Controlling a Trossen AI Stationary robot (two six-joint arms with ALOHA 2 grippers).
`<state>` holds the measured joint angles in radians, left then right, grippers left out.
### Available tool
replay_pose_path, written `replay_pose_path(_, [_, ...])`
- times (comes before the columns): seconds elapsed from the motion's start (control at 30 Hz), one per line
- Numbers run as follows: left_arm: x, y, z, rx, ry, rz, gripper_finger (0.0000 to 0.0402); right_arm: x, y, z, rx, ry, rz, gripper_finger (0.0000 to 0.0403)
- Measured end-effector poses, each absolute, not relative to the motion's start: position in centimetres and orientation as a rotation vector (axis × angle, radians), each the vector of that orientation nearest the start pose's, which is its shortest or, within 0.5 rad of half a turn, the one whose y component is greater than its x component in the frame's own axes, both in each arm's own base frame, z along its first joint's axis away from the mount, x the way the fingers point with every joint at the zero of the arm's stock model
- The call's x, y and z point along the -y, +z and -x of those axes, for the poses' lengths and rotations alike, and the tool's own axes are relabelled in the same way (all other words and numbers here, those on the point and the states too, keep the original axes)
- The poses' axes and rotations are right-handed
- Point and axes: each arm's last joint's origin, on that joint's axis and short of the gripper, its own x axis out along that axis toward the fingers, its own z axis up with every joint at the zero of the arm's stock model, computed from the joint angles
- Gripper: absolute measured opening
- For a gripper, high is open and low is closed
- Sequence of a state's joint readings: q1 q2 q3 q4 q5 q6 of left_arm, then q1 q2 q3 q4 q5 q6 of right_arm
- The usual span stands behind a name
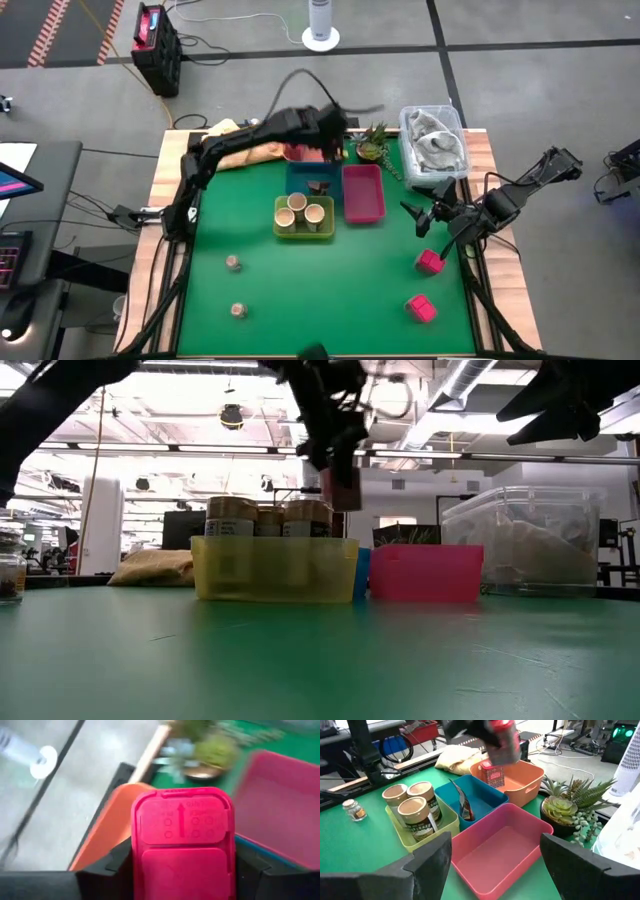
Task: Sort spices by type
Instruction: Put the left red seasoning can into the orange bin
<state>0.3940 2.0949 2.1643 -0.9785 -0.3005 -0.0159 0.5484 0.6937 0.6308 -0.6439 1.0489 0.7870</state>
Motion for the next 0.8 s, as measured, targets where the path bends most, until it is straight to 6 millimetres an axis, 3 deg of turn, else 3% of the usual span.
replay_pose_path(0.13, [-22.2,33.3,-39.3,-0.865,0.795,0.249,0.0207,-4.5,26.3,-12.2,-0.275,-0.628,-0.242,0.0327])
replay_pose_path(0.27, [-24.2,32.9,-38.0,-0.843,0.844,0.398,0.0209,-4.5,26.3,-12.2,-0.275,-0.627,-0.241,0.0327])
replay_pose_path(0.57, [-23.0,28.9,-38.7,-0.926,0.891,0.416,0.0208,-4.5,26.4,-12.2,-0.274,-0.626,-0.240,0.0327])
replay_pose_path(0.8, [-23.0,28.9,-38.8,-0.867,0.996,0.448,0.0208,-4.6,26.5,-12.4,-0.261,-0.617,-0.243,0.0327])
